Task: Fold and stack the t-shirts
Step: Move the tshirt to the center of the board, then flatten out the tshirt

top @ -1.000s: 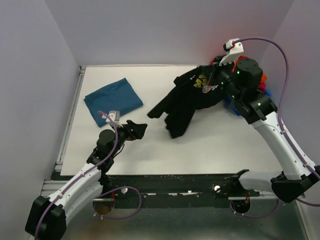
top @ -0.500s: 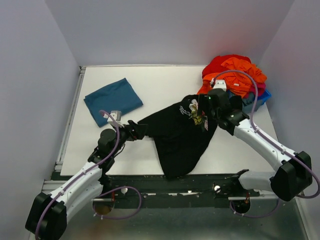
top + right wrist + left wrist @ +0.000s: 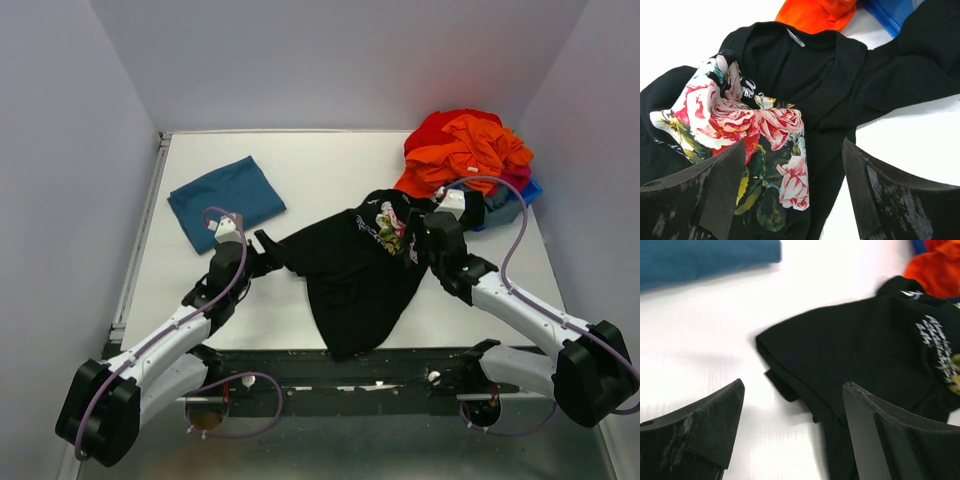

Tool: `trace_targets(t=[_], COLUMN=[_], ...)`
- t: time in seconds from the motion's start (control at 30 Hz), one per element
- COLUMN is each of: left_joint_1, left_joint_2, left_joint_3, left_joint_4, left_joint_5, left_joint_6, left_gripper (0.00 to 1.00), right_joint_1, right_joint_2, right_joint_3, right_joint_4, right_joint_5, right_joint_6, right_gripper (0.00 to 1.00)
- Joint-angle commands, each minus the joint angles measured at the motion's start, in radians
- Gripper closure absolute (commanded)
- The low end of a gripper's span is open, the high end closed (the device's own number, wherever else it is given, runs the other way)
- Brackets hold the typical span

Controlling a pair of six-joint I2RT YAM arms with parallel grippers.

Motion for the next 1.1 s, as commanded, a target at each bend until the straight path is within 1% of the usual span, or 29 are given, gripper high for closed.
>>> trace_targets(t=[0.0,0.1,0.3,0.47,0.6,0.7,0.87,1.0,1.07], left_joint_1=[0.027,0.053,0.095,0.131,0.188,0.237,0.332,0.427,0.457], left_joint_2=[0.064,0.141,0.417,0.598,0.69,0.746,0.789,0.845,0.858], left_joint_3=[0.111,0.15,0.295,0.421,0.501,0.533,0.538,0.59,0.61], left_joint_4=[-0.156,-0.139,-0.121,-0.144,-0.193,-0.221,-0.199,-0.219,-0.221], left_joint_5=[-0.159,-0.141,-0.086,-0.038,-0.017,-0.003,0.006,0.023,0.031], left_joint_6=[-0.036,-0.07,-0.075,-0.071,-0.065,-0.059,-0.036,-0.016,-0.002], left_gripper=[0.11,0.13,0.14,0.14,0.14,0.14,0.12,0.12,0.12], right_joint_1=[0.0,0.0,0.0,0.0,0.0,-0.002,-0.002,-0.002,-0.002], right_joint_2=[-0.055,-0.072,-0.033,-0.016,-0.036,-0.057,-0.072,-0.071,-0.069], right_joint_3=[-0.062,-0.083,-0.067,-0.054,-0.062,-0.071,-0.082,-0.08,-0.08], right_joint_4=[0.135,0.152,0.151,0.129,0.126,0.128,0.134,0.134,0.132], right_joint_5=[0.058,0.073,0.083,0.086,0.093,0.099,0.101,0.098,0.096], right_joint_6=[0.042,0.05,0.068,0.082,0.085,0.093,0.096,0.101,0.099], right_gripper=[0.15,0.16,0.16,0.16,0.16,0.16,0.16,0.16,0.16])
